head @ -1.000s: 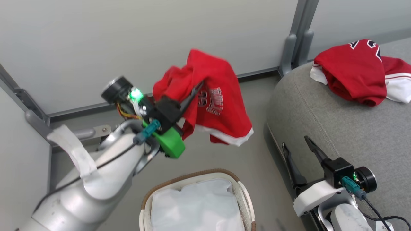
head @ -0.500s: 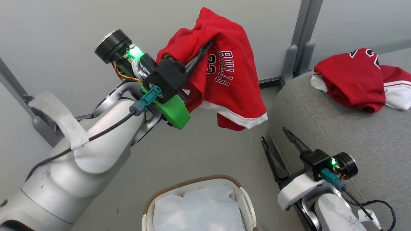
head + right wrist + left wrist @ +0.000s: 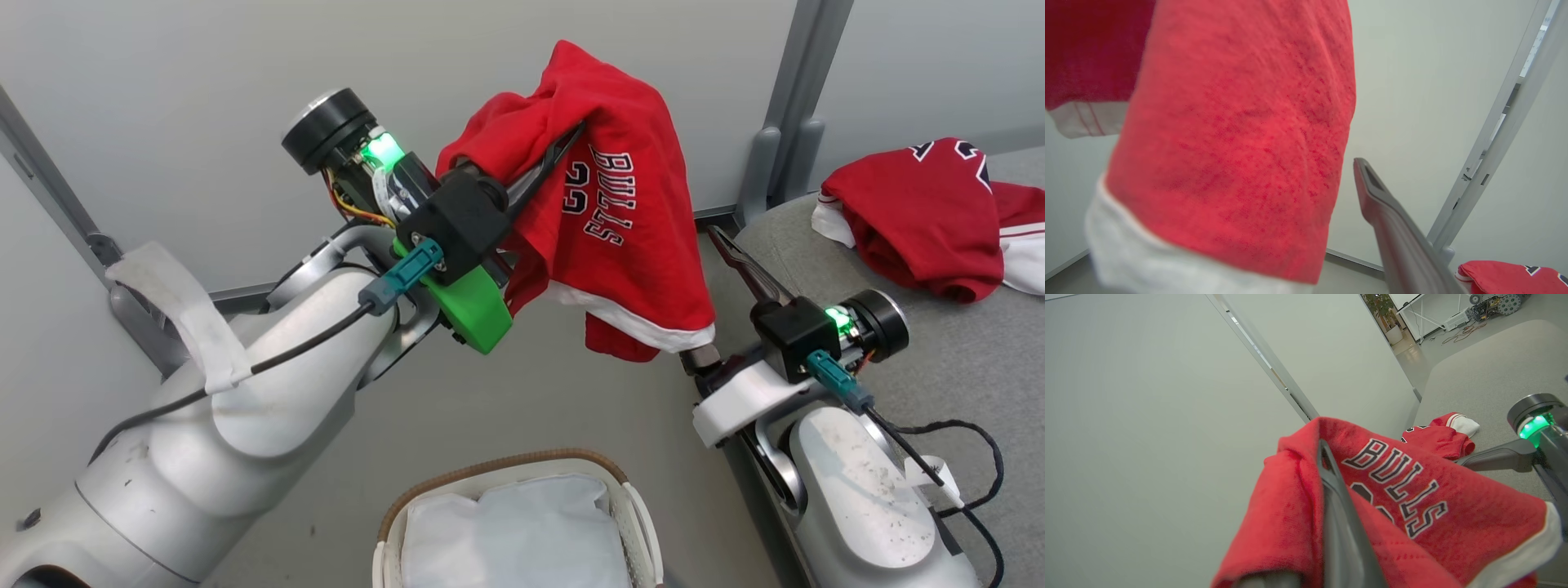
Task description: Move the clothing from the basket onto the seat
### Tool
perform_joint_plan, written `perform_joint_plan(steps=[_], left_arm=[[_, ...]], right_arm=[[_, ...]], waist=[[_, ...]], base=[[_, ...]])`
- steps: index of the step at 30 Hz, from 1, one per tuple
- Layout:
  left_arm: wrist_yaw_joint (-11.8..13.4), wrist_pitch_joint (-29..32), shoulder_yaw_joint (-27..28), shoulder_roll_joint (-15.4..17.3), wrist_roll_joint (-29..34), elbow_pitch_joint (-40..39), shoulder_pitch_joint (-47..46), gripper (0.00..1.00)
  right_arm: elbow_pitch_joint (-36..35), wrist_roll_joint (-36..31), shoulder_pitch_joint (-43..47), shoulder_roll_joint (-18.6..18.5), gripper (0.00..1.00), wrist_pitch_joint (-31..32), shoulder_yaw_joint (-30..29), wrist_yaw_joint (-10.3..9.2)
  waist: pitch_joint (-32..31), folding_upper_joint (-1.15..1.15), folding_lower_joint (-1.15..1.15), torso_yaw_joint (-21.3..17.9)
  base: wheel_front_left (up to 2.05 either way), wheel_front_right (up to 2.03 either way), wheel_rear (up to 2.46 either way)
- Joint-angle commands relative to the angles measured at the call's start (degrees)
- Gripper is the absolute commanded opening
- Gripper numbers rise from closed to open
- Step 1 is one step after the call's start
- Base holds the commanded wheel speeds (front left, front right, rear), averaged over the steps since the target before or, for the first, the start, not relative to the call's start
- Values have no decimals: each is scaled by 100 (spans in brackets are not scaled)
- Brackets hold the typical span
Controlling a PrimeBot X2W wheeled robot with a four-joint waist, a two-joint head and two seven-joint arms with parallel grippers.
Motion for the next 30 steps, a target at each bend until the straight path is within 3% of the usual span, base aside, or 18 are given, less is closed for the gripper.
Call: perform_joint_plan(steps=[1, 2, 4, 5, 6, 16, 18, 19, 20, 21, 25, 30], left_arm=[[46, -35, -10, -4, -84, -22, 133, 0], [50, -47, -24, -8, -95, -28, 169, 0], [56, -59, -47, -19, -122, -40, 252, 0], [68, -66, -51, -20, -146, -42, 293, 0], [86, -89, -48, -23, -175, -46, 356, 0], [293, -259, 73, -56, -611, 54, 1097, 2], [369, -313, 147, -103, -753, 98, 1311, 23], [401, -327, 185, -132, -811, 115, 1414, 40], [440, -362, 241, -169, -874, 150, 1550, 76], [474, -364, 288, -202, -933, 180, 1667, 100], [521, -412, 472, -409, -1157, 317, 2201, 100], [396, -406, 810, -613, -1012, 413, 2885, 100]], right_arm=[[-2, -38, -108, -19, 100, -1, 31, -8], [25, -53, -168, -20, 96, -1, 49, -8], [77, -98, -271, -20, 37, -1, 75, -8], [111, -111, -303, -19, 25, -1, 99, -8], [143, -128, -346, -20, 0, -1, 117, -8], [302, -226, -502, -20, 0, -1, 103, -8], [285, -226, -544, -20, 0, -1, 73, -8], [270, -229, -552, -20, 0, -1, 54, -8], [253, -233, -563, -20, 0, -1, 33, -8], [243, -240, -570, -19, 0, -1, 19, -8], [218, -301, -585, -19, 0, -1, -86, -8], [233, -392, -602, -18, 0, -1, -283, -8]], waist=[[4, 0, 0, 23], [5, 0, 0, 35], [7, 0, 0, 59], [7, 0, 0, 69], [5, 0, 0, 78], [-4, 0, 0, 135], [-4, 0, 0, 136], [-4, 0, 0, 137], [-1, 0, 0, 136], [4, 0, 0, 132], [20, 0, 0, 135], [59, 0, 0, 143]], base=[[0, 0, 0], [0, 0, 0], [0, 0, 0], [0, 0, 0], [0, 0, 0], [0, 0, 0], [0, 0, 0], [0, 0, 0], [0, 0, 0], [0, 0, 0], [0, 0, 0], [0, 0, 0]])
